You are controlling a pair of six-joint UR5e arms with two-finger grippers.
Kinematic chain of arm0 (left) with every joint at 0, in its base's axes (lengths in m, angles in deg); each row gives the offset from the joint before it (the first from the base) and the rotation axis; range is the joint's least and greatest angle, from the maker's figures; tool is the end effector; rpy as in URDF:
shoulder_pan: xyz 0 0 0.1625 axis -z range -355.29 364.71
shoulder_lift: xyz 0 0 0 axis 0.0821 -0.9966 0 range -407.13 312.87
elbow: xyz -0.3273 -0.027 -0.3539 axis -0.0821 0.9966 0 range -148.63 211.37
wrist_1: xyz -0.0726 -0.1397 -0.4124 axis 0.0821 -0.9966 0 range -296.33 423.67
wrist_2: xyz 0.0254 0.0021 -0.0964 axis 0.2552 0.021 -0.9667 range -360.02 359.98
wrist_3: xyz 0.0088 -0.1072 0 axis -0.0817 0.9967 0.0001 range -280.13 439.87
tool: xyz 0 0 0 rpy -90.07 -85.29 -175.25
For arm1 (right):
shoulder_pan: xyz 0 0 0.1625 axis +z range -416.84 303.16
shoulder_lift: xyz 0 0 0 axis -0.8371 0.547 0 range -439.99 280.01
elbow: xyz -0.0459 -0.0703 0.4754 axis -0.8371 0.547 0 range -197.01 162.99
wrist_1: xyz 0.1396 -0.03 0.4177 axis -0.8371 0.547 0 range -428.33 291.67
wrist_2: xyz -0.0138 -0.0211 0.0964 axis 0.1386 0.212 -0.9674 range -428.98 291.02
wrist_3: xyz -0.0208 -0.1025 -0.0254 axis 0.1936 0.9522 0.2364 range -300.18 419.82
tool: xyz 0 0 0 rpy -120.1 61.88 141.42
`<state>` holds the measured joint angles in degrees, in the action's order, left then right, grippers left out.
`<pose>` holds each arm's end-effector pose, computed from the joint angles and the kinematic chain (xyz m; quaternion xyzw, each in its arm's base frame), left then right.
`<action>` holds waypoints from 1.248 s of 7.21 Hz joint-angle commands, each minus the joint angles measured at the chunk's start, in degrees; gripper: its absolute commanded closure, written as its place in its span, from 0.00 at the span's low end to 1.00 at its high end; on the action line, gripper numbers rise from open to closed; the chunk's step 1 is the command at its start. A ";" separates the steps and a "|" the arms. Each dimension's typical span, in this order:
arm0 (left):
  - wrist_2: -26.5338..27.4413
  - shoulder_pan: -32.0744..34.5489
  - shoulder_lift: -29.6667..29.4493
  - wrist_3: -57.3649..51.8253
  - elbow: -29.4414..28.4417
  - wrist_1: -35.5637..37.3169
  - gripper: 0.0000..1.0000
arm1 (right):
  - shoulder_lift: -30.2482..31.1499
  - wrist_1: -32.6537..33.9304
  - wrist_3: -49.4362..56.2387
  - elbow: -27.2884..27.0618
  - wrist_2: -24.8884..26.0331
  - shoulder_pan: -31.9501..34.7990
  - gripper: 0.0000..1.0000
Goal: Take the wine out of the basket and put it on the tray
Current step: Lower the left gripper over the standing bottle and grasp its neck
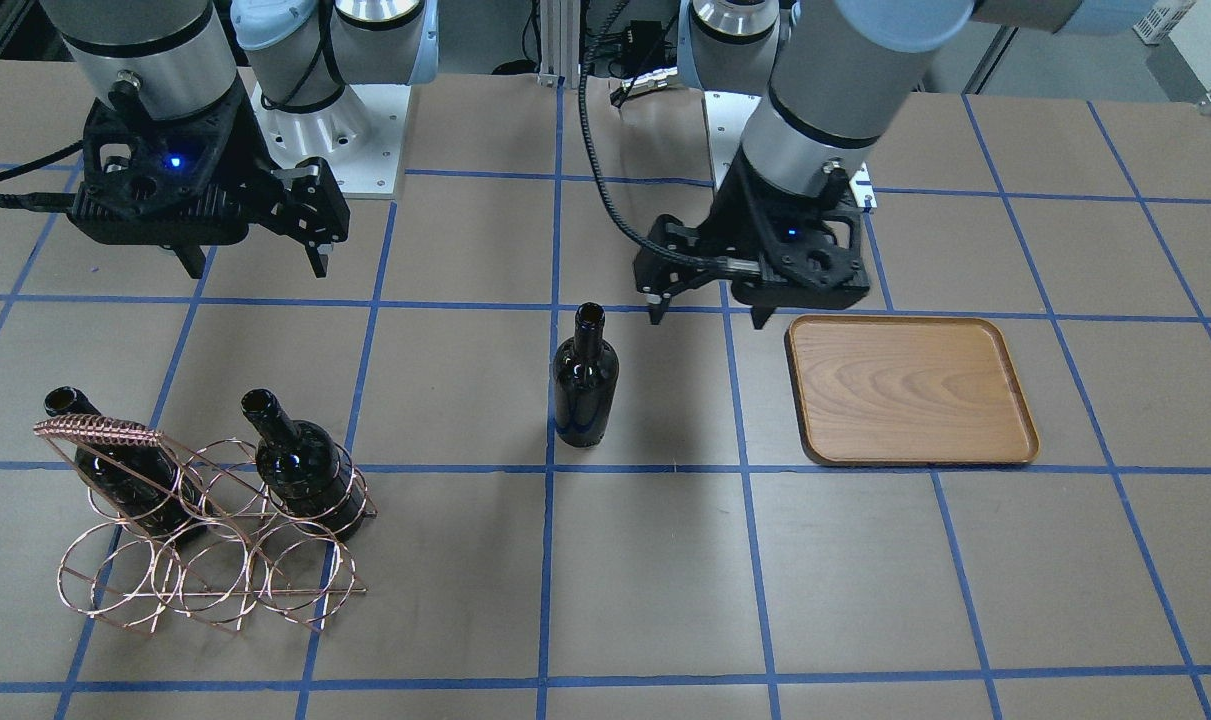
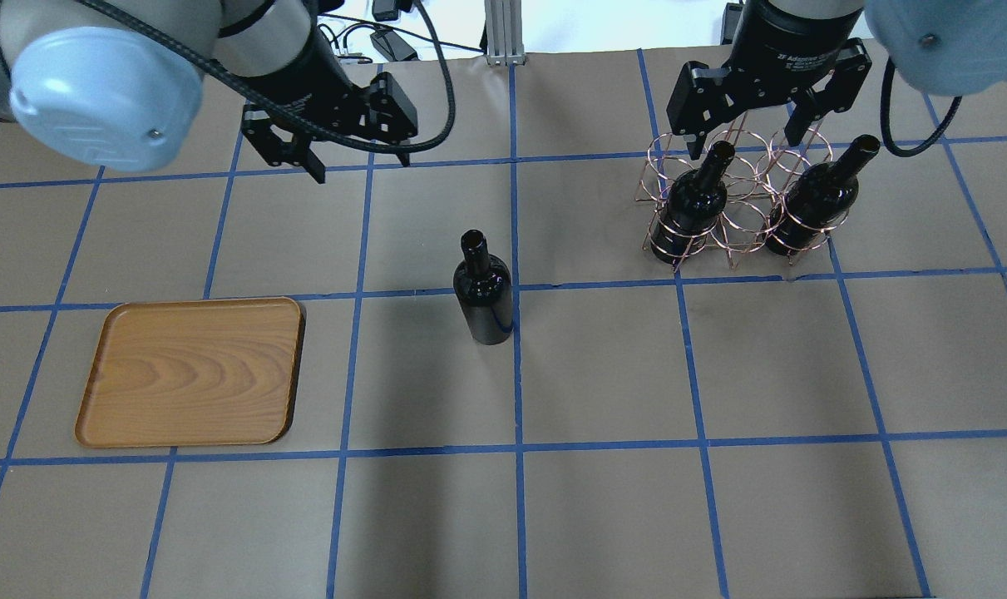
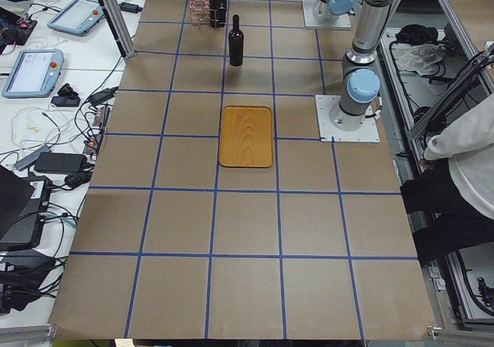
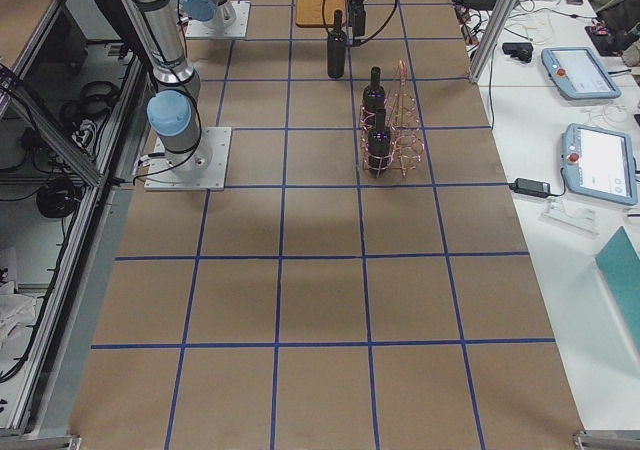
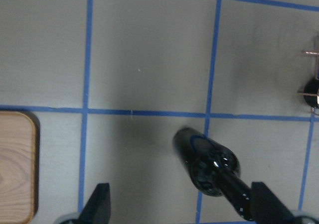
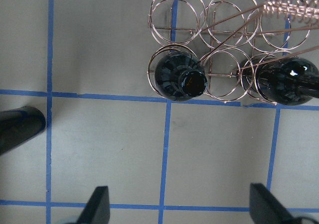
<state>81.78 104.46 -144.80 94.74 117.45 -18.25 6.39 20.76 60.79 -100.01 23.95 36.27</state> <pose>-0.2467 -0.5580 0.5149 0.0418 -0.9959 0.0216 0.0778 0.1577 -0.5471 0.5660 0.0350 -0.9988 0.0221 0.0251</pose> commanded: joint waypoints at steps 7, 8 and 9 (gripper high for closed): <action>0.02 10.55 -5.95 9.39 0.58 -0.70 0.00 | 0.37 3.72 0.08 -0.24 0.42 0.06 0.00; 0.80 10.46 -6.30 8.52 0.76 -0.27 0.02 | 0.37 4.25 0.17 -0.15 0.42 0.06 0.00; 3.34 10.46 -6.91 7.20 0.76 0.00 0.02 | 0.37 4.60 0.08 -0.24 0.42 0.06 0.00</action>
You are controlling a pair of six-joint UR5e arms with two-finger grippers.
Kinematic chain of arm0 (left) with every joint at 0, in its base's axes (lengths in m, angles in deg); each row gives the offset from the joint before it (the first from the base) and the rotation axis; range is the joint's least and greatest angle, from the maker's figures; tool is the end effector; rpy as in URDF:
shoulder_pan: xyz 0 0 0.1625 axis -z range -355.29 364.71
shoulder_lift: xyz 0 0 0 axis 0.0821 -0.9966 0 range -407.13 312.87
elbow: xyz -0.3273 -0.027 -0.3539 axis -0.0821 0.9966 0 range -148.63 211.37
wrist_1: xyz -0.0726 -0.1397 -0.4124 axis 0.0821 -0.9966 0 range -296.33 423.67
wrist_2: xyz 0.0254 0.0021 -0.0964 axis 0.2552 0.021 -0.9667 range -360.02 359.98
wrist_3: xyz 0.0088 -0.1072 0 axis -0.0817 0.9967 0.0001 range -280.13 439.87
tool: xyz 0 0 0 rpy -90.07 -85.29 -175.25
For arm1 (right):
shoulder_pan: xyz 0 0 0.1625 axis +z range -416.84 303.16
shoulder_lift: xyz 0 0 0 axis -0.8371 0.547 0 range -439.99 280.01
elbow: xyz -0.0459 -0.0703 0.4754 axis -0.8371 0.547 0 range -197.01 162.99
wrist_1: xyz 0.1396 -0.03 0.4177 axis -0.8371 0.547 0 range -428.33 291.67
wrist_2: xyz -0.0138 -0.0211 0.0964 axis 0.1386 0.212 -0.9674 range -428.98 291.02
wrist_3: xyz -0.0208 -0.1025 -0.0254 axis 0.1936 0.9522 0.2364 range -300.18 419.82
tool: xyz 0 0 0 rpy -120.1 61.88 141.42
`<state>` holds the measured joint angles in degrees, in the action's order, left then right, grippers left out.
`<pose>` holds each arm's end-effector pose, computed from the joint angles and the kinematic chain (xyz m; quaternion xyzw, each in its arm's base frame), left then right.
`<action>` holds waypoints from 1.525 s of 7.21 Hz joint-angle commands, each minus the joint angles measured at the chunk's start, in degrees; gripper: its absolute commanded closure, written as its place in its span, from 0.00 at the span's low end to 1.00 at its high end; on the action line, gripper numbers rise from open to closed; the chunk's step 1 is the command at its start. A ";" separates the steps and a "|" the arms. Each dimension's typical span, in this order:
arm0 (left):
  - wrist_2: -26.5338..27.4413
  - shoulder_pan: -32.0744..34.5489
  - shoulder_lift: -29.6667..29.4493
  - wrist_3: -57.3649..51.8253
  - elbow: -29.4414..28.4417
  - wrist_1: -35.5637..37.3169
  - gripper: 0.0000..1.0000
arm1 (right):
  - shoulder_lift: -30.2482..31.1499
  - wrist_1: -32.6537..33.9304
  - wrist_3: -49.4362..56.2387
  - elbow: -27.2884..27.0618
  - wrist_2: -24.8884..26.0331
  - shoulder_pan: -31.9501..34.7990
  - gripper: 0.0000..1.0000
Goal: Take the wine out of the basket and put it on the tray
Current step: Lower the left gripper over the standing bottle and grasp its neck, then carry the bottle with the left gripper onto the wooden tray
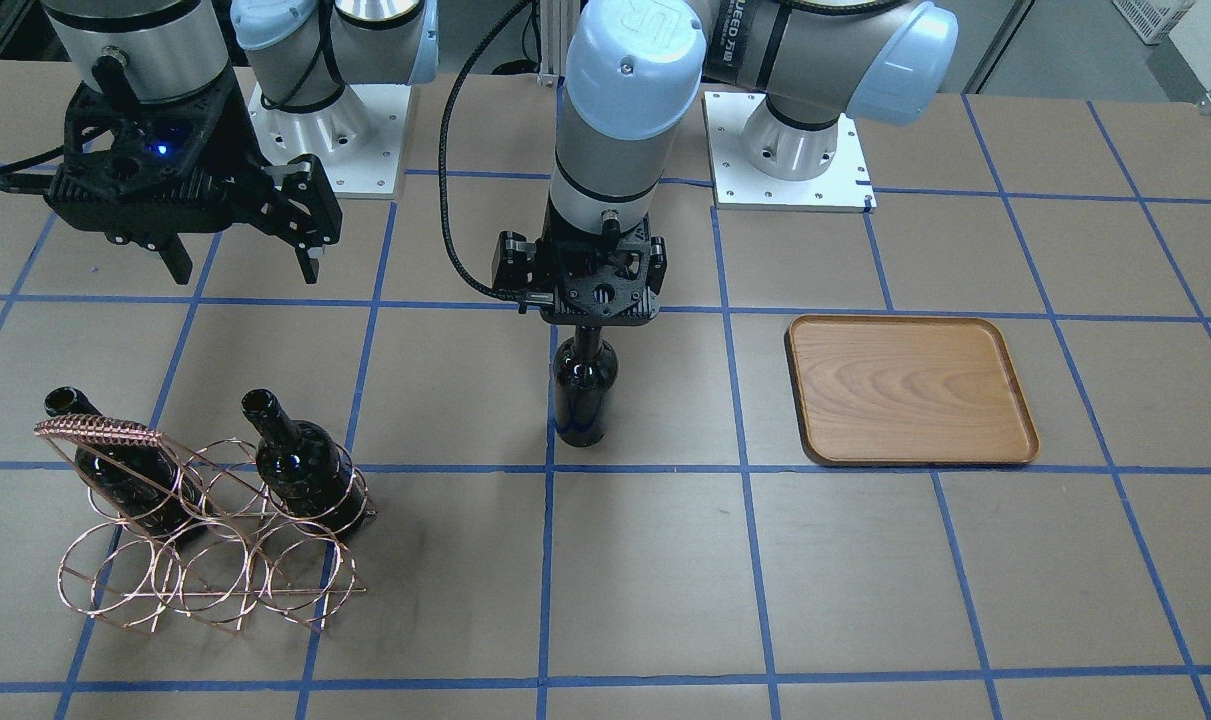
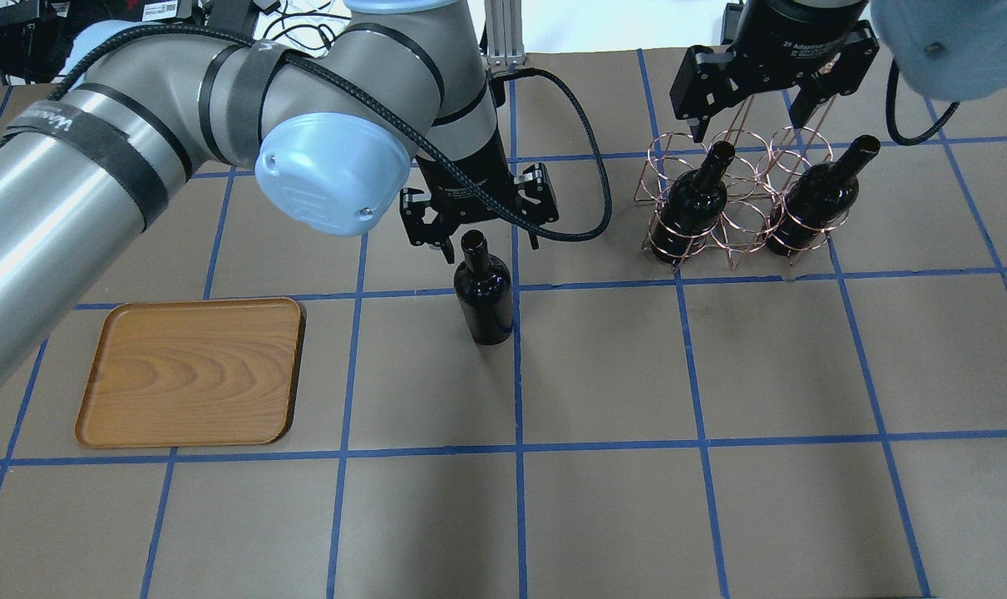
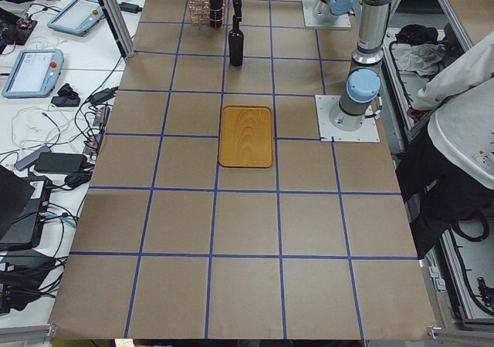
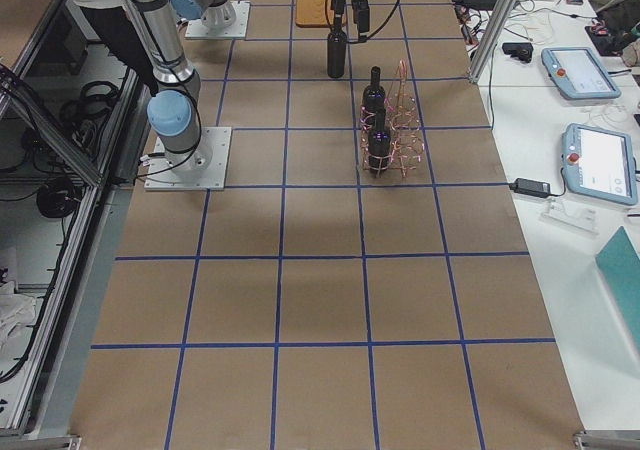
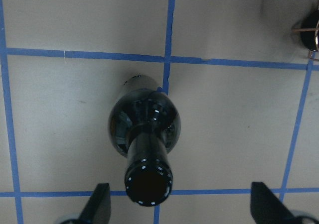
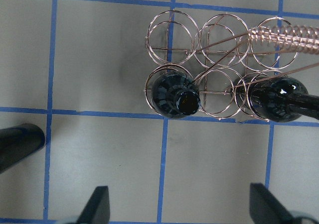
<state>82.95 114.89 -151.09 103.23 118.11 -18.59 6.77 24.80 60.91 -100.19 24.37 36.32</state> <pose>-0.3527 -0.5352 0.4412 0.0292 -0.9974 -0.0467 0.0474 0.1577 -0.5510 0.5757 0.0352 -0.9972 0.0591 0.0281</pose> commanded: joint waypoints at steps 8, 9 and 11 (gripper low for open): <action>2.80 -2.50 0.94 -3.65 0.54 -0.87 1.00 | -0.27 1.71 -0.12 -0.40 -0.01 0.01 0.00; 3.94 -4.52 2.87 -7.33 2.54 -2.88 1.00 | -0.27 1.71 -0.30 -0.40 -0.01 0.10 0.00; 6.30 -13.63 9.44 -15.83 9.12 -2.90 1.00 | -0.36 1.71 -0.56 -0.40 -0.01 0.10 0.00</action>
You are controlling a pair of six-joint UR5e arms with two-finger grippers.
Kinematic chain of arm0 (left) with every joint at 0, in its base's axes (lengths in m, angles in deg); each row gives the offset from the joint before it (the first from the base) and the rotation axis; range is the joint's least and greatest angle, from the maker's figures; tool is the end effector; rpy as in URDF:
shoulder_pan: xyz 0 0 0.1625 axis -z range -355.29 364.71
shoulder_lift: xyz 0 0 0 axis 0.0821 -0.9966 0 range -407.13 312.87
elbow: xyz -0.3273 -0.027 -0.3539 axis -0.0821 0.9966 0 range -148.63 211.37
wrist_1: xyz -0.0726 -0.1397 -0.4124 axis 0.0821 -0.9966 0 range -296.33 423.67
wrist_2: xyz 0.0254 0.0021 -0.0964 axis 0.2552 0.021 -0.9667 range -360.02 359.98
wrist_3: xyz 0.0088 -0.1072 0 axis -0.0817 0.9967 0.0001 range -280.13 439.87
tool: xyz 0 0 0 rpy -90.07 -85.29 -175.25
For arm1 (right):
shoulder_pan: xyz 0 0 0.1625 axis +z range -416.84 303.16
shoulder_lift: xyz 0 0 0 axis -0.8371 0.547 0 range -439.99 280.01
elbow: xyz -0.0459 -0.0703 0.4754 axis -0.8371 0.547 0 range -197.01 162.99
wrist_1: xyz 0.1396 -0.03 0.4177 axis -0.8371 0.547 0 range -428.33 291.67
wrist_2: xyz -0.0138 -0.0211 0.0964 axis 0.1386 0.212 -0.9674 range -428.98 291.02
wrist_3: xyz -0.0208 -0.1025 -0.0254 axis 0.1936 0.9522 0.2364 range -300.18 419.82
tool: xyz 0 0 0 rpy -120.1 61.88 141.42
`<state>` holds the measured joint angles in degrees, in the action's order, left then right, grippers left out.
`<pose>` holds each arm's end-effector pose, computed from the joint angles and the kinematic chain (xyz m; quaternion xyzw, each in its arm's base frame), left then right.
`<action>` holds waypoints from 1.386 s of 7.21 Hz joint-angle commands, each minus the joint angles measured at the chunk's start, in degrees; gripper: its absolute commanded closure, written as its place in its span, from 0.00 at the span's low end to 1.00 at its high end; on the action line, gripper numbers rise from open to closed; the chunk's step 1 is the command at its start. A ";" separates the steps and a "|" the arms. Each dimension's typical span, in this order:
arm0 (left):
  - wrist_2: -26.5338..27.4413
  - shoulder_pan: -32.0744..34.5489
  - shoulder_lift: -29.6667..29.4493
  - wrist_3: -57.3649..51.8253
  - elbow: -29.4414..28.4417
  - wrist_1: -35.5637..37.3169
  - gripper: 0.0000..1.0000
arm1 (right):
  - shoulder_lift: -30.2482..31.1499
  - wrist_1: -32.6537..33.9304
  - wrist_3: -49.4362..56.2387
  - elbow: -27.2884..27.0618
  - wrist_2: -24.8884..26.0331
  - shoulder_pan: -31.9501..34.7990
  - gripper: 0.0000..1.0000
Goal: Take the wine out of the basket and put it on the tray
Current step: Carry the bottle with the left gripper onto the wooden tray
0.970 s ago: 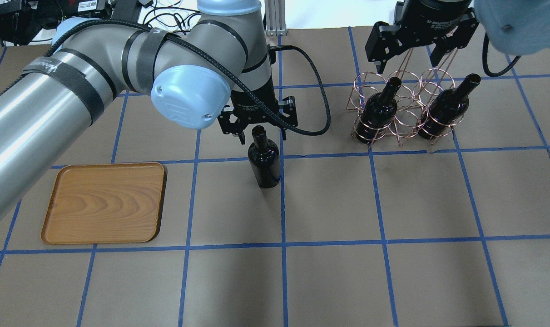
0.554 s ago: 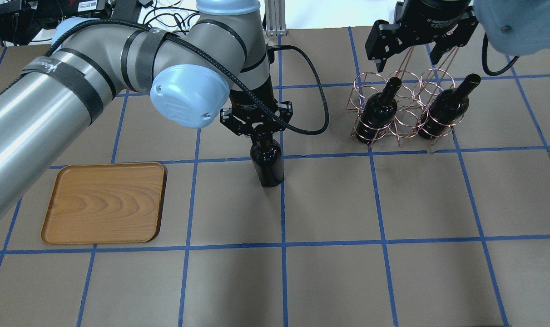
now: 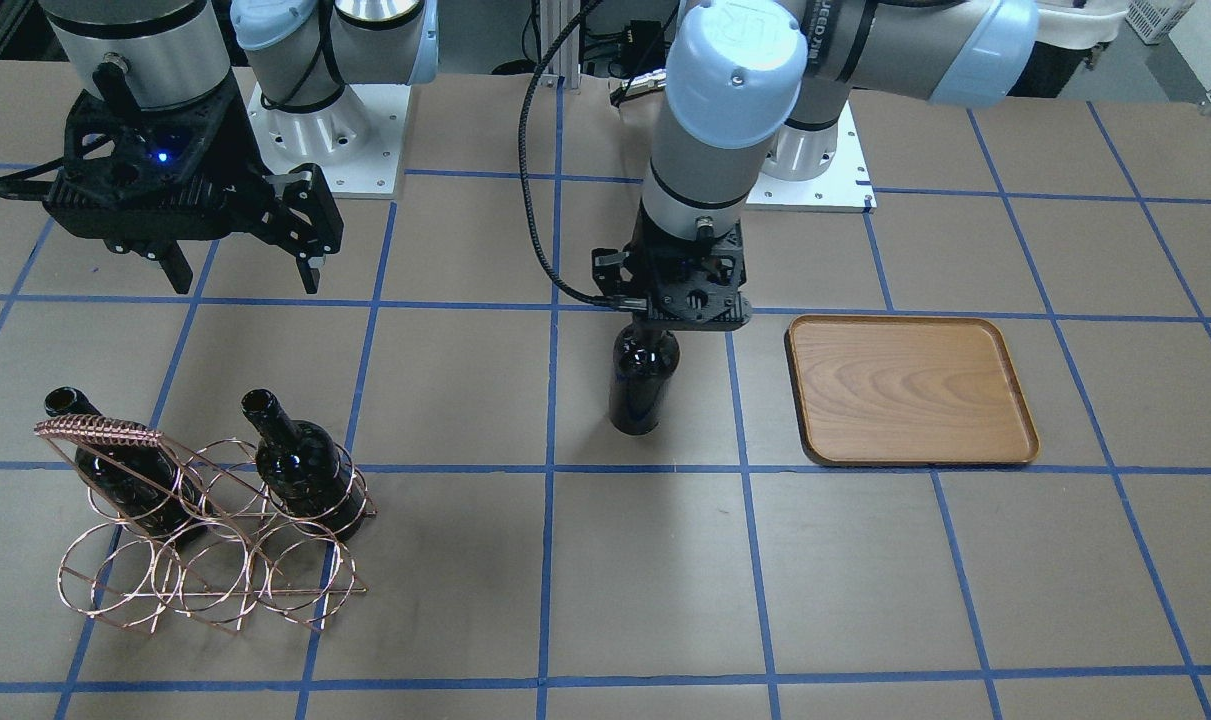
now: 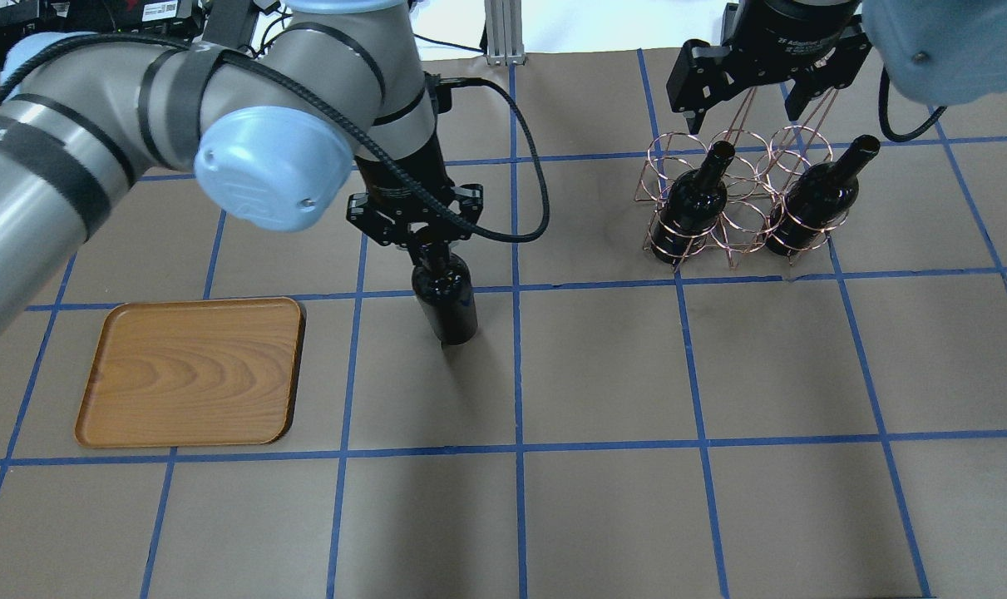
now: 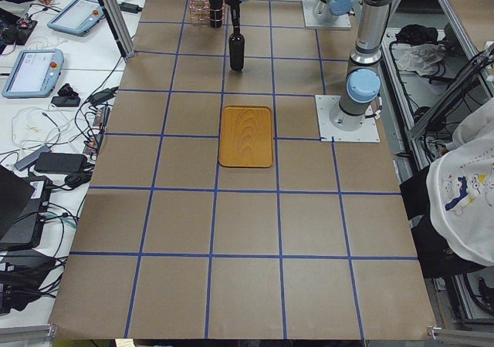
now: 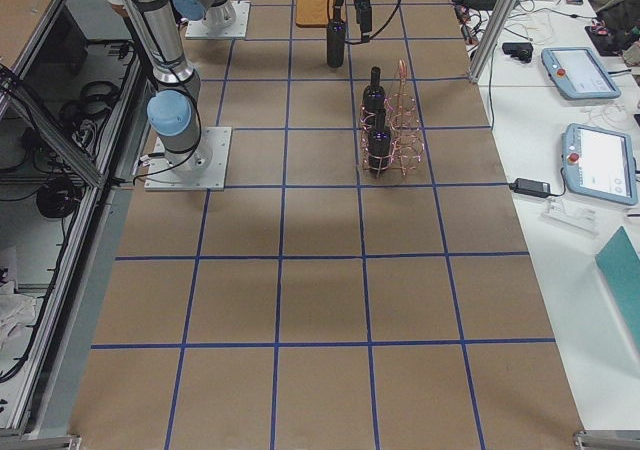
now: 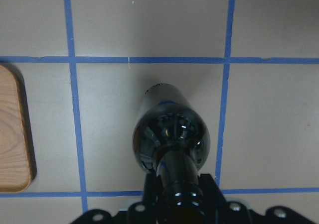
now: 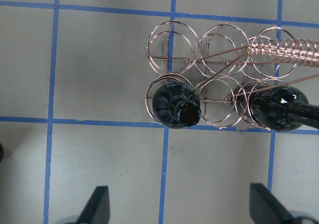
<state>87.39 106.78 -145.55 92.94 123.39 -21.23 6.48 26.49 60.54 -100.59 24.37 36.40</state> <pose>-0.2551 -0.5322 0.4476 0.0097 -0.9986 -0.0504 0.0119 0.1587 -0.5552 0.5724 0.0325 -0.9968 0.0679 0.0276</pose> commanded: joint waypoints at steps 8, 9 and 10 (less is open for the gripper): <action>6.90 -39.84 14.04 -42.78 13.62 -1.41 1.00 | -0.07 0.01 0.16 -0.01 -0.26 0.02 0.00; 5.68 -39.85 14.04 -42.78 13.80 -1.32 1.00 | -0.07 0.01 0.16 -0.01 0.00 0.02 0.00; 5.58 -39.93 13.96 -42.86 13.80 -1.32 0.88 | 0.02 -0.16 -0.01 -0.01 0.17 0.02 0.00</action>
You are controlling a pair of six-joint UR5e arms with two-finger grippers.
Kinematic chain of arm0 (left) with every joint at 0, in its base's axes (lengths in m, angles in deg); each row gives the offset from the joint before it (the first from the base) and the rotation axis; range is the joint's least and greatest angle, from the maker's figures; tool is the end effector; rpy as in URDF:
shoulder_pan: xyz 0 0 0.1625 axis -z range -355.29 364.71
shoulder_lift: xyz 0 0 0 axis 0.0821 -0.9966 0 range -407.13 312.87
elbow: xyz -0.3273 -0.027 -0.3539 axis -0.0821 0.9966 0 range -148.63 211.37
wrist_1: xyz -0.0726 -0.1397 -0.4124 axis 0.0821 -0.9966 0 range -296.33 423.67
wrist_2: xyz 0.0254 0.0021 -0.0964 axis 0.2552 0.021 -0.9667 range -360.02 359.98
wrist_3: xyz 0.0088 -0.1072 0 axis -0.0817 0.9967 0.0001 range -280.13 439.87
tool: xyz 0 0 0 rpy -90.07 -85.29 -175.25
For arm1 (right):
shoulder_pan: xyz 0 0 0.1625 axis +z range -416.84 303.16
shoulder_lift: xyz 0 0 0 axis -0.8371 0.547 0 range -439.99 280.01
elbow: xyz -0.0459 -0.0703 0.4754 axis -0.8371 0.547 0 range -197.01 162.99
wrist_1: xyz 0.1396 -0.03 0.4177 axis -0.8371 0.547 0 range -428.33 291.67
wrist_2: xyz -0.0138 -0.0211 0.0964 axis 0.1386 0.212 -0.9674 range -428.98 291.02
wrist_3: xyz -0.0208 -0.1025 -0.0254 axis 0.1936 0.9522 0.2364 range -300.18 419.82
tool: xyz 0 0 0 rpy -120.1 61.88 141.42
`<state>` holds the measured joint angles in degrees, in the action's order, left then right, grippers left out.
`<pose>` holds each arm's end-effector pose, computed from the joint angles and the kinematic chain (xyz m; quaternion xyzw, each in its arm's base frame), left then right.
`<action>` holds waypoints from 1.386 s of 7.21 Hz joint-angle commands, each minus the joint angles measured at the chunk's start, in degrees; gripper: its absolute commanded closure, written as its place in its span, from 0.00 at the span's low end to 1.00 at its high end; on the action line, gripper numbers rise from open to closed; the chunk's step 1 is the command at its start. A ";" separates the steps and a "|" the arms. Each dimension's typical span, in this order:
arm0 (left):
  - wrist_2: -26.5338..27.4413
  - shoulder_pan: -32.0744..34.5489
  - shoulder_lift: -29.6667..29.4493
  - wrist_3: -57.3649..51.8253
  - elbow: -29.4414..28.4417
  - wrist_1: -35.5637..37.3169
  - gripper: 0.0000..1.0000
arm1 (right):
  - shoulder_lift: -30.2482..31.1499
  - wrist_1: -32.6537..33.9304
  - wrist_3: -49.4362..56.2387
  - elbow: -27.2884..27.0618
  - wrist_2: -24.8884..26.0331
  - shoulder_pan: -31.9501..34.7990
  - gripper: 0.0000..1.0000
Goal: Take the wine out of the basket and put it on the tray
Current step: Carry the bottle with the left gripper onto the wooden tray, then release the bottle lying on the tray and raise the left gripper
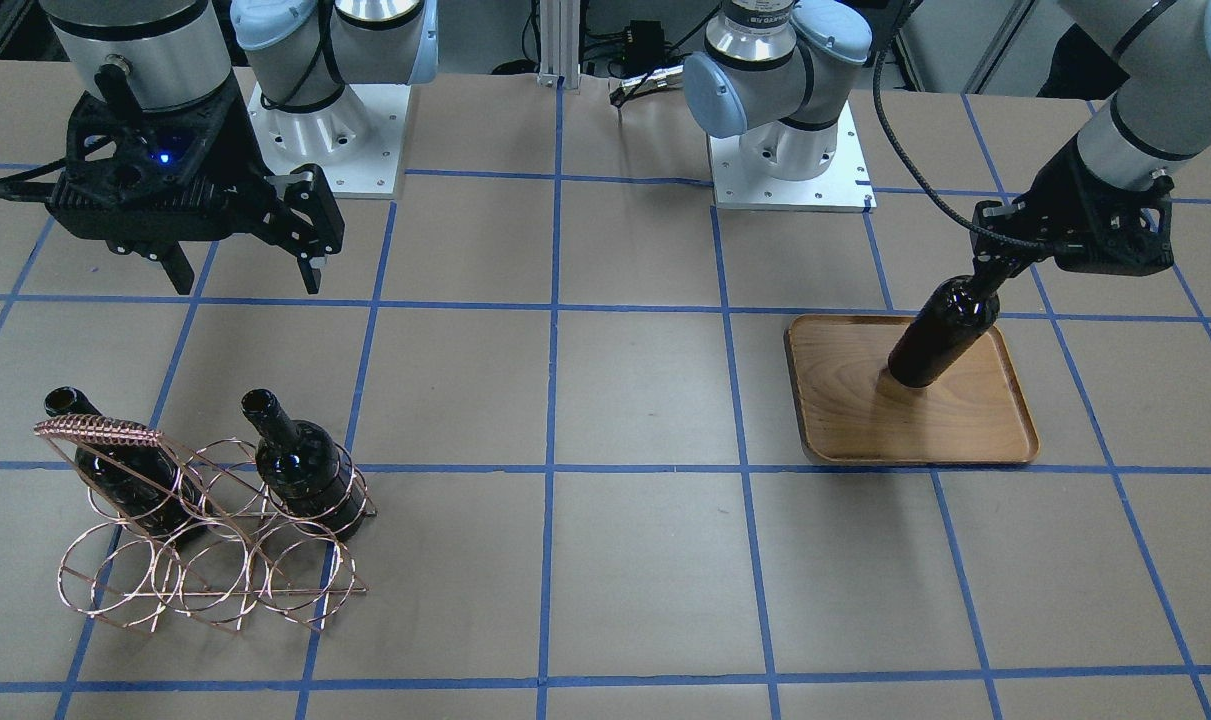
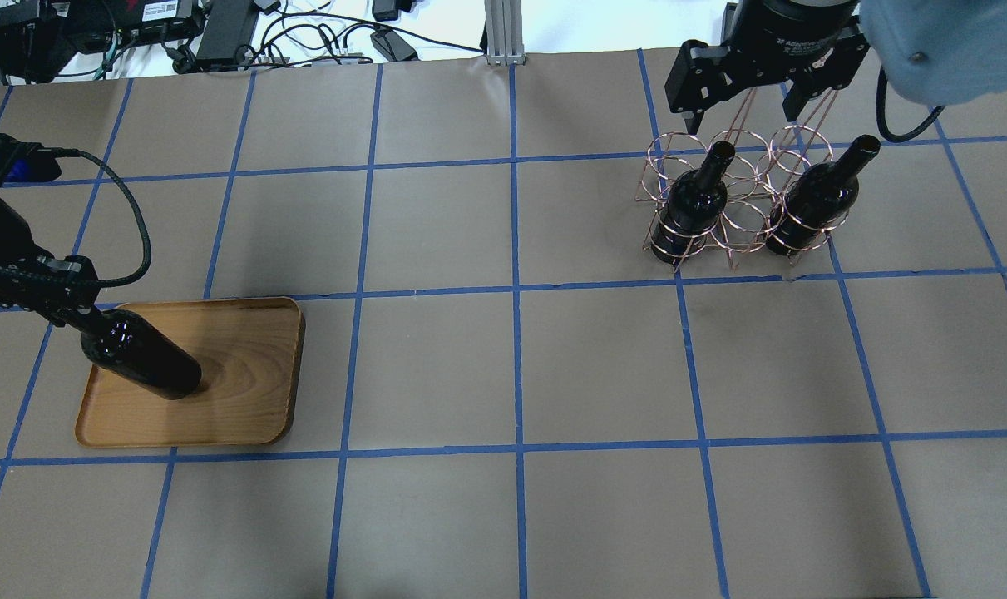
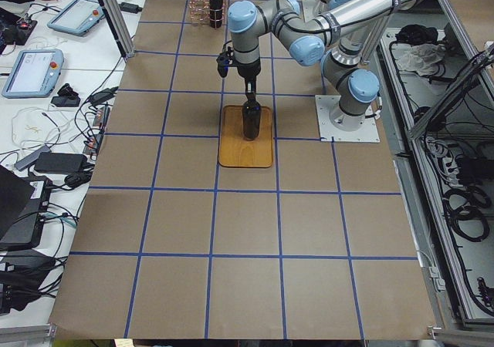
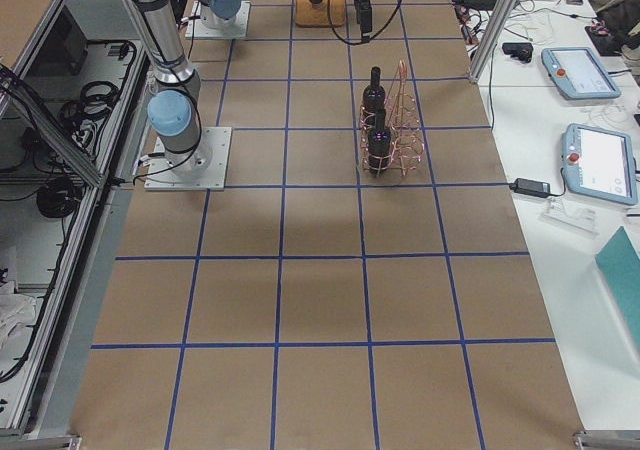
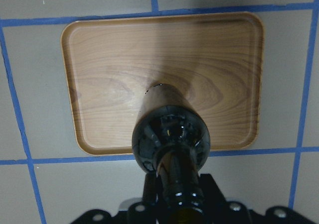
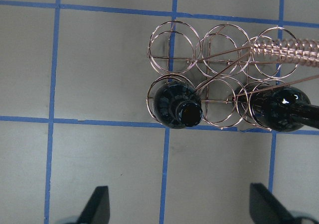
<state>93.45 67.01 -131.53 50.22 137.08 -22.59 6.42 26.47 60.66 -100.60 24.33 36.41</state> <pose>0.0989 -0.4612 0.4514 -0.0187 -0.9978 -0.0632 0.0001 0.1589 -0.5555 0.5717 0.0336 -0.9968 0.0671 0.0274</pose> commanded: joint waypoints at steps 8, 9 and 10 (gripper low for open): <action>-0.75 15.60 -1.72 22.70 -23.39 -13.31 0.13 | 0.08 -0.05 -0.40 0.00 0.21 0.00 0.00; -0.84 21.66 -2.17 33.15 -24.04 -12.54 0.00 | 0.08 -0.05 -0.40 0.00 0.21 0.00 0.00; -1.19 27.29 -3.13 39.87 -24.05 -9.58 0.00 | 0.08 -0.05 -0.14 0.00 0.21 0.09 0.00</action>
<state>92.58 87.36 -133.62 80.39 114.05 -34.21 6.50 26.43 60.31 -100.60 24.55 36.43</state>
